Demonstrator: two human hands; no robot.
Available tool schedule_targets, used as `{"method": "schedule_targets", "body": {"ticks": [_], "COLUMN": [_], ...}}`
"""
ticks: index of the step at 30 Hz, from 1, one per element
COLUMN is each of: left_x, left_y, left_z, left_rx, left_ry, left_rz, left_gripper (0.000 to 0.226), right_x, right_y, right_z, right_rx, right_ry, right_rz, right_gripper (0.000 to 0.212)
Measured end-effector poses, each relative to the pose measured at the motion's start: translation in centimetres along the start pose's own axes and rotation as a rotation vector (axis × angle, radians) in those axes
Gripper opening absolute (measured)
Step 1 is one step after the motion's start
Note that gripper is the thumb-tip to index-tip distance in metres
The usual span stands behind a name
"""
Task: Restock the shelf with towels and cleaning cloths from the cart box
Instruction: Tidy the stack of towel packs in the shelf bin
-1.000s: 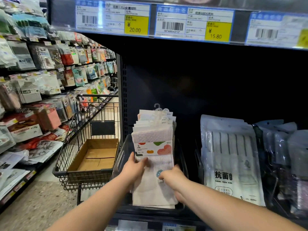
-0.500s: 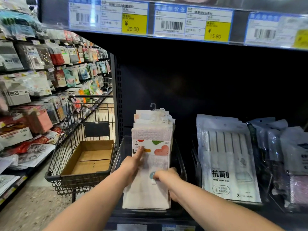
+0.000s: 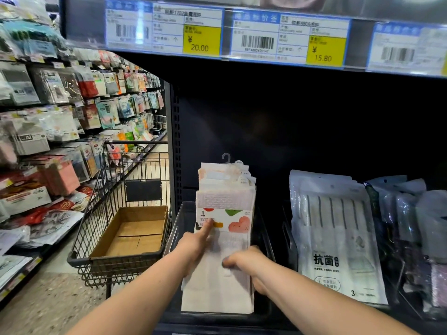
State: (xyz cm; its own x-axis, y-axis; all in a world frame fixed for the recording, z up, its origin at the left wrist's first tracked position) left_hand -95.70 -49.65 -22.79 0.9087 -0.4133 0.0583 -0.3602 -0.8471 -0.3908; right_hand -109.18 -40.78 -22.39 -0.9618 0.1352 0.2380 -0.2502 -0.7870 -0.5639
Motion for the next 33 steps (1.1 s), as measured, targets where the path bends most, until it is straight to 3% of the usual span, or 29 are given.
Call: {"method": "schedule_targets", "body": {"ticks": [3,5,7,8,11,13,14,17,21,26,29,31,33], "left_x": [0.2,0.0,-0.6,-0.6,-0.8,-0.8,-1.0,-1.1,0.4,-0.1,0.1,0.7,0.7], "left_y": [0.0,-0.9,-1.5,-1.5,-1.6,-1.3,-1.4,-1.8,-1.7,-1.9,-2.0,-2.0,-2.5], "left_z": [-0.8,-2.4,-4.1,-4.9,-6.9,-7.7,-8.1,-9.1,-9.0,-9.5,-9.9,-10.2,-11.1], "left_rx": [-0.112,-0.190,-0.265,-0.301,-0.352,-0.364,-0.366,-0.387,-0.365,-0.353,-0.339,-0.325,-0.324], "left_ry": [-0.103,-0.190,-0.253,-0.246,-0.217,-0.211,-0.196,-0.171,-0.241,-0.173,-0.174,-0.132,-0.093], "left_rz": [0.001,0.032,0.126,0.153,0.205,0.231,0.253,0.290,0.217,0.289,0.263,0.205,0.199], "left_gripper": [0.123,0.106,0.077,0.075,0.127,0.145,0.141,0.098,0.081,0.113,0.113,0.115,0.094], "right_x": [1.5,2.8,3.8,4.2,5.2,5.7,5.6,4.3,4.1,4.7,5.7,6.0,6.3], "right_y": [0.1,-0.3,-0.8,-1.0,-1.1,-0.9,-0.7,-1.2,-0.9,-0.3,-0.2,-0.4,-0.4], "right_z": [1.9,3.8,6.0,6.9,8.7,9.3,9.7,11.0,11.4,11.2,11.4,12.1,12.9], "right_rx": [0.147,0.268,0.369,0.411,0.474,0.497,0.508,0.553,0.564,0.498,0.458,0.481,0.514], "right_ry": [0.145,0.221,0.197,0.193,0.192,0.175,0.157,0.106,0.012,-0.013,-0.017,-0.005,0.096], "right_rz": [-0.058,-0.097,-0.121,-0.110,-0.018,0.022,0.056,0.167,0.225,0.206,0.185,0.198,0.221], "right_gripper": [0.068,0.063,0.076,0.083,0.086,0.080,0.074,0.064,0.080,0.096,0.116,0.109,0.106]}}
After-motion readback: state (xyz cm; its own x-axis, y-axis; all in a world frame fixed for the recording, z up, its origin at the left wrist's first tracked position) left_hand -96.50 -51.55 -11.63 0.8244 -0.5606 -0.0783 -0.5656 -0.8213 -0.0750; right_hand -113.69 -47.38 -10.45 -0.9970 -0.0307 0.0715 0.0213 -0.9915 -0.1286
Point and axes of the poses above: each hand's wrist, its own y-axis towards the middle knuckle, its own x-axis out of the back of the hand, z = x × y, the point moved 8 cm from there along y, towards the middle knuckle, and after that the axes turned 10 degrees about z, right-handed, at the moved point
